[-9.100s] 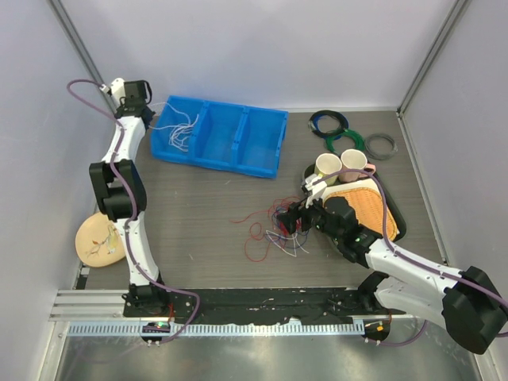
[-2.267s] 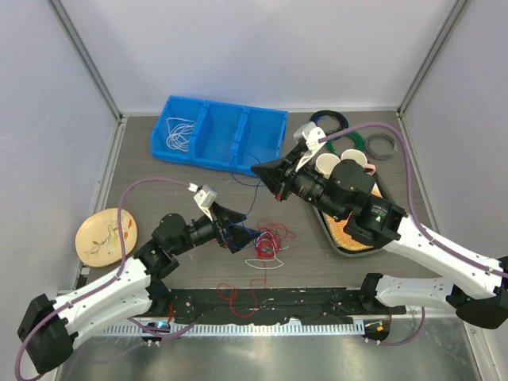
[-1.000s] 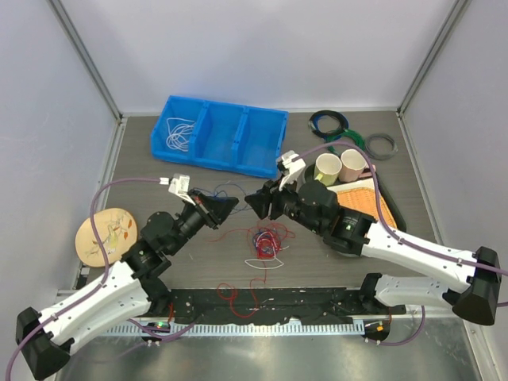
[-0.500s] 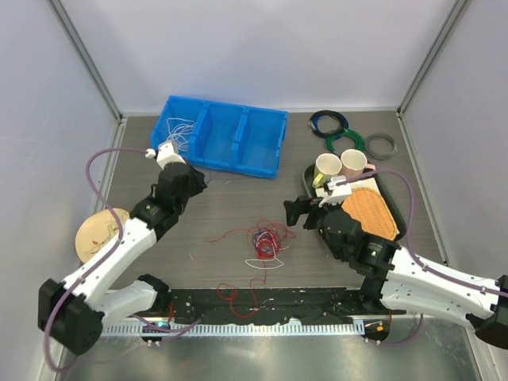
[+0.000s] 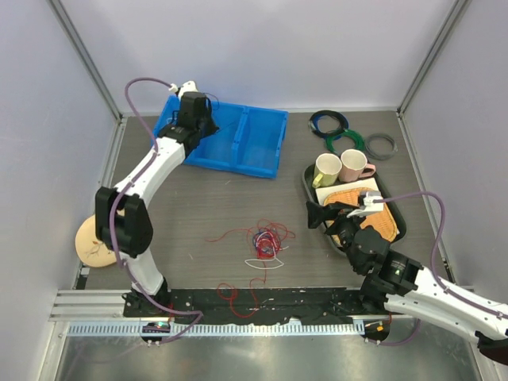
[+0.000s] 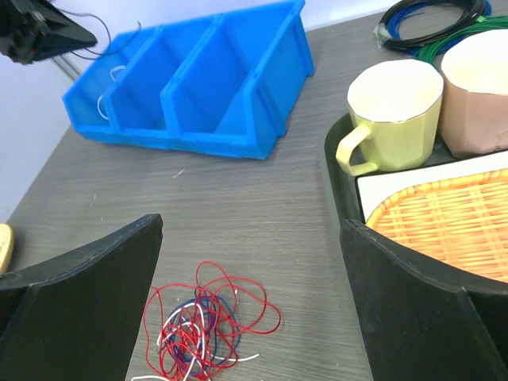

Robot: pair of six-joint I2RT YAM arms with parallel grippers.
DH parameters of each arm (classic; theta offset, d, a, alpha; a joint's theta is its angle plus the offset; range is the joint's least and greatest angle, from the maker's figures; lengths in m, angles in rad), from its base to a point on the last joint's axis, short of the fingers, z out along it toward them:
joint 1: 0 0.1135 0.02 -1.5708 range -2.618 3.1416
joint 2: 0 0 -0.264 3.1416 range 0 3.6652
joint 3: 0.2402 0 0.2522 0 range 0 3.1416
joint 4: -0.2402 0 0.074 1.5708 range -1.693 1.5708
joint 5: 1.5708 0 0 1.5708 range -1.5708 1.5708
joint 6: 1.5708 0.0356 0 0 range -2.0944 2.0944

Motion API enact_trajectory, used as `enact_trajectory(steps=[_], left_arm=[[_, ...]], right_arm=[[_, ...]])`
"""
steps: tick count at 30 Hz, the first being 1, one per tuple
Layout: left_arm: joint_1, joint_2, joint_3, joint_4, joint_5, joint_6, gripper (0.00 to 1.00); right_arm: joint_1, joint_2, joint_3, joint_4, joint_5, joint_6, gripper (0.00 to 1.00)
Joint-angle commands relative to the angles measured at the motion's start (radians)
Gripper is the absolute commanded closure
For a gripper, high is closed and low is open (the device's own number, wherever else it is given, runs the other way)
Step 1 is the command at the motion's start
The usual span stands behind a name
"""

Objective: Untangle the cables

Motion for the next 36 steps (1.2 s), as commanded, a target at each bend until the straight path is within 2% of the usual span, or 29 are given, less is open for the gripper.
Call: enact_trajectory(steps=[1, 4, 7, 8, 9, 10, 14, 19, 22, 23, 27, 28, 30, 31, 33, 34, 36], left_arm=[[0.012, 0.152, 0.163, -0.077, -0.036, 0.077, 0.94], [0.015, 0.281, 0.333, -0.194, -0.039, 0.101, 0.92], [0.015, 0.356, 0.470, -0.304, -0.021, 0.118, 0.70], [0.014, 0.393, 0.519, -0.348, -0.033, 0.120, 0.52], [0.015, 0.404, 0.536, -0.366, -0.034, 0.117, 0.42], [0.015, 0.412, 0.547, -0.376, -0.033, 0.118, 0.37], [0.015, 0.384, 0.518, -0.369, -0.018, 0.118, 0.31], [0.014, 0.266, 0.417, -0.317, 0.091, 0.124, 0.21], [0.014, 0.166, 0.296, -0.281, 0.218, 0.121, 0.10], [0.011, 0.139, 0.264, -0.265, 0.235, 0.103, 0.01], [-0.003, -0.039, 0.031, -0.154, 0.432, 0.080, 0.00], [-0.009, -0.120, -0.091, -0.121, 0.459, 0.074, 0.00], [-0.054, -0.215, -0.225, -0.022, 0.464, 0.046, 0.00], [-0.075, -0.301, -0.352, 0.034, 0.452, 0.040, 0.00], [-0.155, -0.372, -0.465, 0.067, 0.389, 0.011, 0.00], [-0.181, -0.410, -0.573, 0.084, 0.362, -0.006, 0.00], [-0.241, -0.501, -0.666, 0.130, 0.323, -0.035, 0.00]], right_arm=[[0.001, -0.070, -0.021, 0.040, 0.072, -0.008, 0.00], [0.001, -0.102, -0.035, 0.042, 0.086, -0.009, 0.00], [0.001, -0.113, -0.038, 0.043, 0.084, -0.012, 0.00], [-0.001, -0.113, -0.038, 0.043, 0.084, -0.012, 0.00], [0.001, -0.111, -0.037, 0.042, 0.084, -0.008, 0.01], [-0.001, -0.108, -0.037, 0.043, 0.084, -0.006, 0.00], [0.001, -0.094, -0.032, 0.042, 0.081, -0.009, 0.00], [0.001, -0.055, -0.020, 0.042, 0.064, -0.014, 0.00], [0.001, -0.005, -0.005, 0.043, 0.047, -0.019, 0.00], [0.001, 0.013, 0.002, 0.045, 0.031, -0.022, 0.01], [0.001, 0.128, 0.032, 0.043, -0.031, -0.029, 0.00], [0.001, 0.146, 0.044, 0.043, -0.037, -0.028, 0.01], [0.002, 0.185, 0.055, 0.042, -0.064, -0.019, 0.00], [0.001, 0.221, 0.069, 0.039, -0.074, -0.011, 0.00], [0.001, 0.257, 0.080, 0.036, -0.119, 0.009, 0.00], [-0.001, 0.293, 0.087, 0.034, -0.138, 0.029, 0.00], [-0.001, 0.327, 0.091, 0.045, -0.184, 0.060, 0.00]])
